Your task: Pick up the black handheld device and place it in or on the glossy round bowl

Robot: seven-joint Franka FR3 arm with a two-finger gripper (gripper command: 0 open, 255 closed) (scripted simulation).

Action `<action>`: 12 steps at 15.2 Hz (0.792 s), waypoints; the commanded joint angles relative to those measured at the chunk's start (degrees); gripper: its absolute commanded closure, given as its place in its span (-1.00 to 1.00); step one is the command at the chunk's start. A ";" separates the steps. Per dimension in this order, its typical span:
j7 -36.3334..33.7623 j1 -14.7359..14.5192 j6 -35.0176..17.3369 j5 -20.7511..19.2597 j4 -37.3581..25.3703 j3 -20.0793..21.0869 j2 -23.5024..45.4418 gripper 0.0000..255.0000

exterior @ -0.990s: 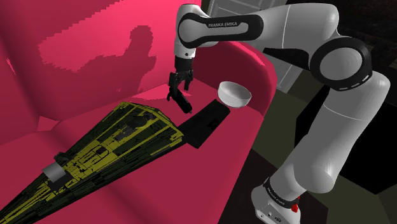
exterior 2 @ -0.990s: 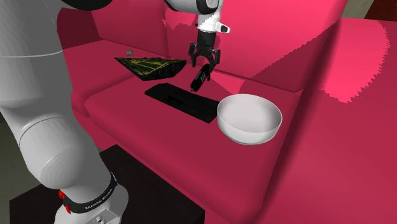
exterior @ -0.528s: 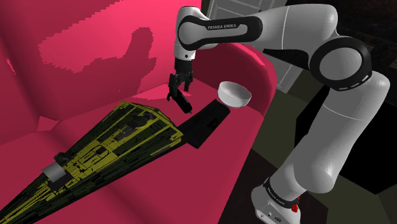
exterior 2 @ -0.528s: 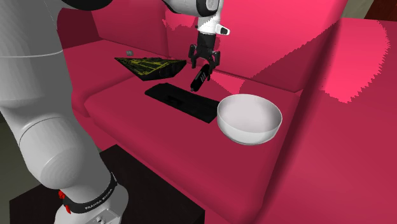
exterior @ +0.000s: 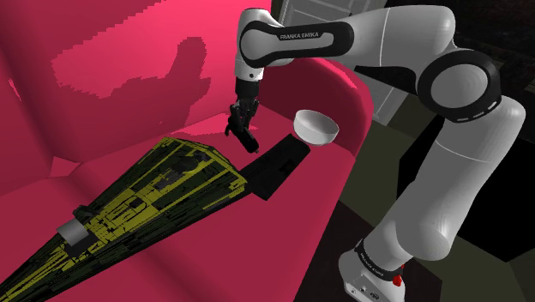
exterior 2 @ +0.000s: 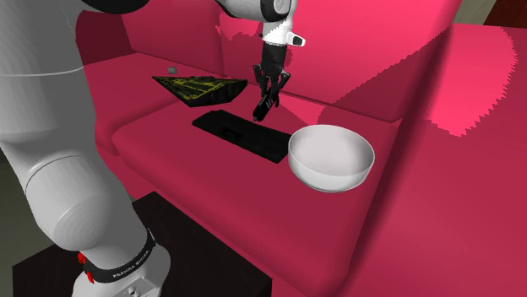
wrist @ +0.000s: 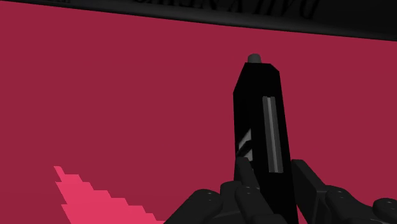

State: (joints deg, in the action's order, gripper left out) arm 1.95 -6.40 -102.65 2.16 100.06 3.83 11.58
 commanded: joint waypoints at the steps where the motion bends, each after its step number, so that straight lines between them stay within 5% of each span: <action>1: 0.00 -0.02 0.01 0.03 0.02 0.03 0.03 1.00; 12: -0.24 -0.01 6.62 0.05 -5.63 0.04 -0.93 1.00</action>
State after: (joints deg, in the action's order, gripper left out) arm 1.72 -6.43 -96.92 2.21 95.16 3.88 10.79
